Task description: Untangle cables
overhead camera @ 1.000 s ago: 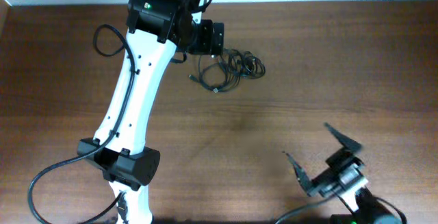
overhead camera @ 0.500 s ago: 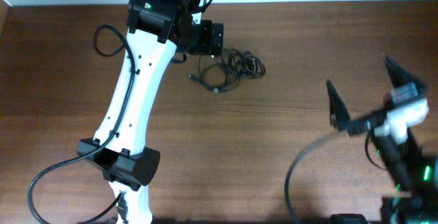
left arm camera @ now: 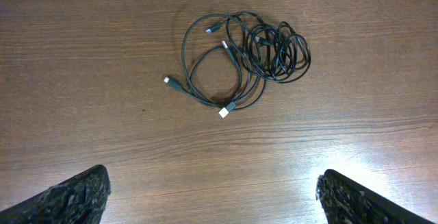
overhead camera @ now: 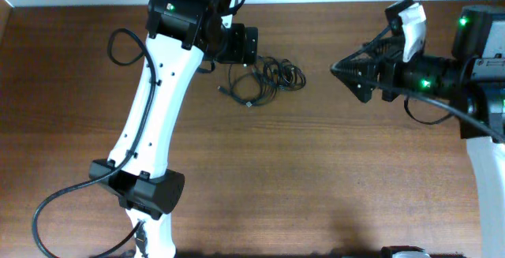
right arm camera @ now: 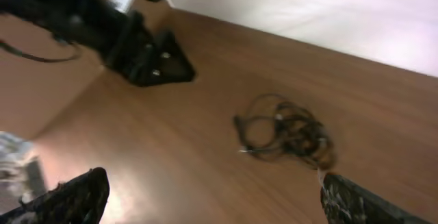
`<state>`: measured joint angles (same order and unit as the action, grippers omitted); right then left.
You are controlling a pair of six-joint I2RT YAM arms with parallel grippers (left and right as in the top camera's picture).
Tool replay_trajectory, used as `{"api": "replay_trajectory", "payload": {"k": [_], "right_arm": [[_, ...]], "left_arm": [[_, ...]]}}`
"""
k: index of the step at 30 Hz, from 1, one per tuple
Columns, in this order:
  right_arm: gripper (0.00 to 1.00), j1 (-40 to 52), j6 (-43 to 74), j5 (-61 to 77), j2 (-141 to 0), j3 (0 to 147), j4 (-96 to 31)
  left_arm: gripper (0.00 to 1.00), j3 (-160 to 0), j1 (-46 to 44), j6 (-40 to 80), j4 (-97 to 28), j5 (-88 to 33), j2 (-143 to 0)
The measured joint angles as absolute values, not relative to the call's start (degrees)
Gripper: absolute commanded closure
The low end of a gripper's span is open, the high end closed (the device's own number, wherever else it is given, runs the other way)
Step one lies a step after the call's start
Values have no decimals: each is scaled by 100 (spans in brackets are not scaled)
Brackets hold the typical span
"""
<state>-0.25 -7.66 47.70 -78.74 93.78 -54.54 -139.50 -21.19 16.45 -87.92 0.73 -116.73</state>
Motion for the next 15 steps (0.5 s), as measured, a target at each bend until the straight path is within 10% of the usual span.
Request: {"api": "replay_trajectory", "payload": {"k": [15], "right_arm": [[2, 1247, 311, 2220, -8333, 9408, -6425]], "left_arm": [[1, -13950, -2119, 1645, -8943, -93, -11673]]}}
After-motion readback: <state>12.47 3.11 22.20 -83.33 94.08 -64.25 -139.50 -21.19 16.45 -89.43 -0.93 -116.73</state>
